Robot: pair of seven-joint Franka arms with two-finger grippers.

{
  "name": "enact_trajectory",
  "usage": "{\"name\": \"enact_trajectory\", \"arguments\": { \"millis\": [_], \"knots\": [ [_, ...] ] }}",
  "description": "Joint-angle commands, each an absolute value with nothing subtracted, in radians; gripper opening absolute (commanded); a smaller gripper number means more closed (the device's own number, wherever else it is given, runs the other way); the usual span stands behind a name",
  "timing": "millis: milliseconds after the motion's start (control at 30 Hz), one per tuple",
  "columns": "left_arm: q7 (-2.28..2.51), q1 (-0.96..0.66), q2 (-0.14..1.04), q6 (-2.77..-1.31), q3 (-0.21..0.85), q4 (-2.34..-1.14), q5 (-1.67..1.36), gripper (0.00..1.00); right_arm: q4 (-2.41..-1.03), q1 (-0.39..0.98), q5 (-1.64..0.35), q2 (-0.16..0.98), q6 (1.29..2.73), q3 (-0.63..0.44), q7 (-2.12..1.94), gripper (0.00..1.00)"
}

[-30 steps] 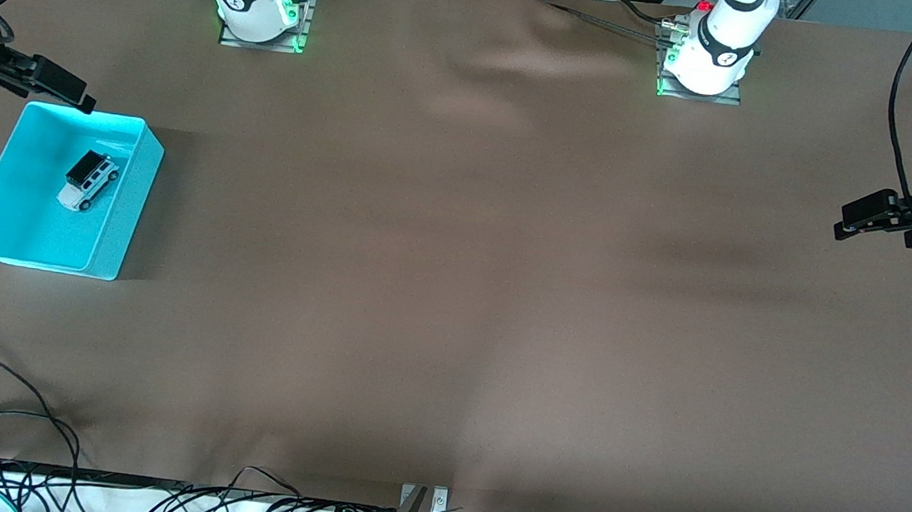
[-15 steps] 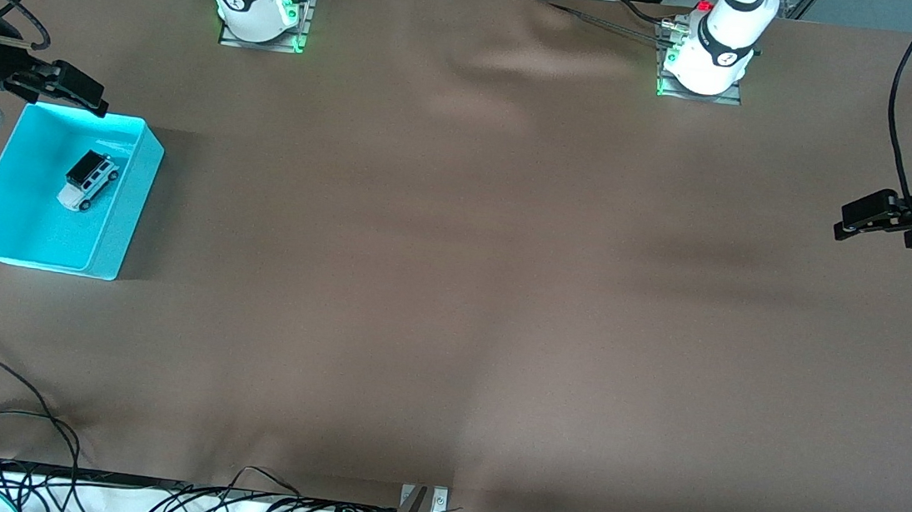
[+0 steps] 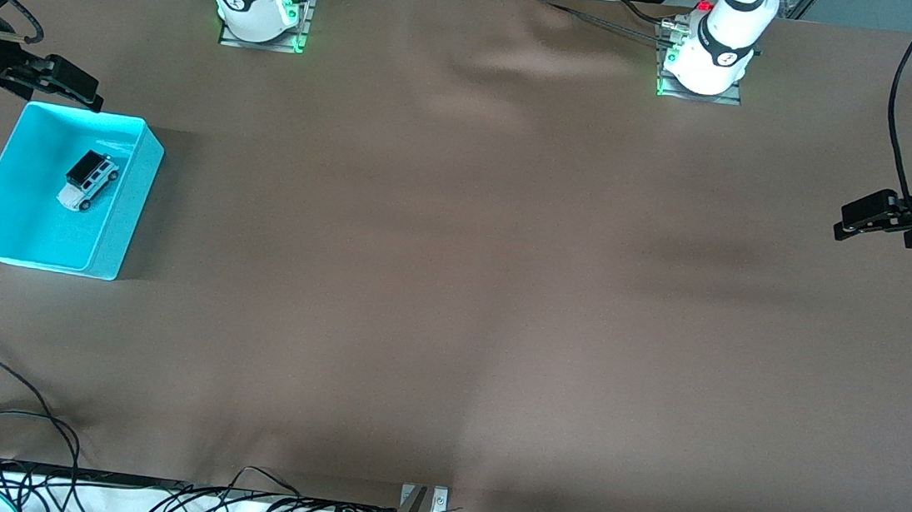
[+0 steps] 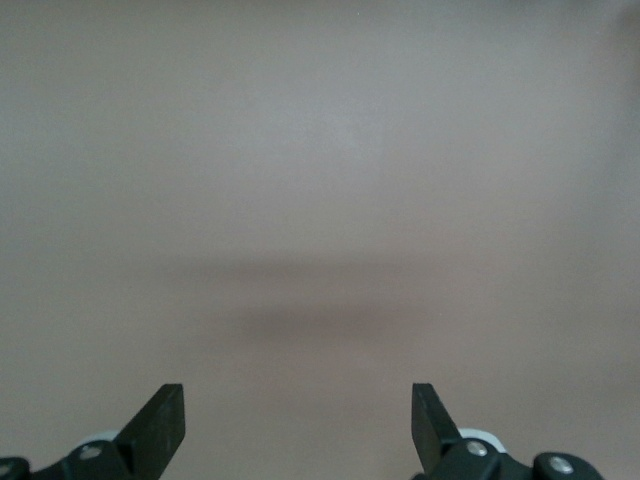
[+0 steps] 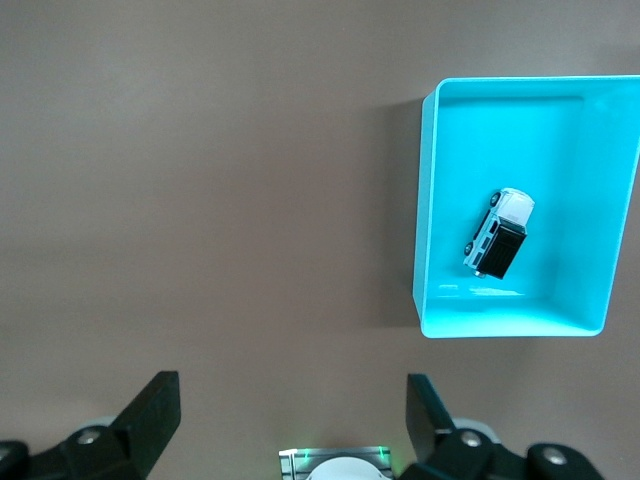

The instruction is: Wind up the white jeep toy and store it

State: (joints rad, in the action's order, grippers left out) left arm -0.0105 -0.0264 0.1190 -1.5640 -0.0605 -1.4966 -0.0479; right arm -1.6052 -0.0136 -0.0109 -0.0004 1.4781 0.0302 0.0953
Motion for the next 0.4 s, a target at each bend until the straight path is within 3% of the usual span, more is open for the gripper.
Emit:
{"name": "enact_trajectory", "arguments": {
  "millis": [0, 367],
  "knots": [
    [-0.035, -0.021, 0.110, -1.557, -0.058, -1.506, -0.041, 1.00, -1.620, -0.018, -0.005, -0.020, 1.476, 0.032, 0.074, 1.00],
    [-0.035, -0.021, 0.110, -1.557, -0.060, -1.505, -0.041, 1.00, -1.621, -0.015, -0.008, -0.017, 1.476, 0.044, 0.091, 1.00]
  ]
}}
